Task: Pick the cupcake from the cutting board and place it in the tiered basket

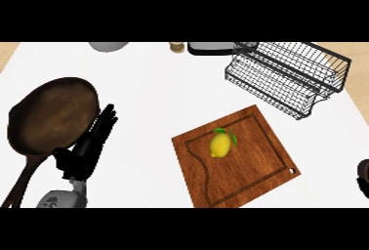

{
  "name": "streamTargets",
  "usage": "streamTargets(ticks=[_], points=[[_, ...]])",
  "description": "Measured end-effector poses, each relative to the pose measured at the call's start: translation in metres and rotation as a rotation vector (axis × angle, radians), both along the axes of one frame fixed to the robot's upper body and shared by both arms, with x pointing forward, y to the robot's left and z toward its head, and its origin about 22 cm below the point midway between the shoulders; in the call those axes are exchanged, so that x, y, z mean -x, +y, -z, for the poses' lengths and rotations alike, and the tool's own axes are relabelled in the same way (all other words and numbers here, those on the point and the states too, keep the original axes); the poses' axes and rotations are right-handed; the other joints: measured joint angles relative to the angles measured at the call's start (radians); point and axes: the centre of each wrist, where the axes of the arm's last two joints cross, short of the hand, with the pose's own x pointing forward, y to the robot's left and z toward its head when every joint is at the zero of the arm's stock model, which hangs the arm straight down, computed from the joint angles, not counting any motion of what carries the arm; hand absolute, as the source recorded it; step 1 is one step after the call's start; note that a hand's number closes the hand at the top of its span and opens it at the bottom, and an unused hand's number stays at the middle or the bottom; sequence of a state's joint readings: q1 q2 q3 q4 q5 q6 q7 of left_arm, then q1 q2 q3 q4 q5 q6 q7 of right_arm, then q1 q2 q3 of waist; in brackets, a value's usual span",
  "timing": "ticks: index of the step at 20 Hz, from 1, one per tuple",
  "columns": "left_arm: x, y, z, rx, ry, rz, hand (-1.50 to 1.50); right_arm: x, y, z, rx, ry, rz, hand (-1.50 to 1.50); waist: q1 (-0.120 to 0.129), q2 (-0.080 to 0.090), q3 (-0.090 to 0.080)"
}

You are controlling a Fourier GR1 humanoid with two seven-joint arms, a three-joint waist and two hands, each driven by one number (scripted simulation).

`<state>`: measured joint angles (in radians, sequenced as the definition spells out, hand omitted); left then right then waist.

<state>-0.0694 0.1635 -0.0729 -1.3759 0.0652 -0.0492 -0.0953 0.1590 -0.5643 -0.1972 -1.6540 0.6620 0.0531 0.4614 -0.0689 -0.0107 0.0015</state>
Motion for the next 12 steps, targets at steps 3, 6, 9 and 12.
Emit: streamTargets(ticks=[3, 6, 9, 12], points=[[0.0, 0.001, 0.002, 0.001, 0.0, 0.004, 0.0, 0.006, -0.016, -0.03, -0.091, -0.174, 0.017, 1.5, 0.008, 0.0, -0.001], [0.002, -0.001, 0.004, 0.001, 0.001, 0.015, 0.0, 0.016, -0.024, -0.061, -0.12, -0.318, 0.007, 1.5, 0.023, 0.001, -0.002], [-0.004, -0.009, -0.002, -0.001, -0.001, 0.032, 0.0, 0.02, -0.023, -0.098, -0.125, -0.396, -0.011, 1.5, 0.04, 0.004, -0.002], [-0.007, -0.004, -0.002, -0.003, -0.008, 0.049, 0.0, 0.014, -0.015, -0.129, -0.138, -0.435, -0.024, 1.5, 0.054, 0.007, -0.002]])
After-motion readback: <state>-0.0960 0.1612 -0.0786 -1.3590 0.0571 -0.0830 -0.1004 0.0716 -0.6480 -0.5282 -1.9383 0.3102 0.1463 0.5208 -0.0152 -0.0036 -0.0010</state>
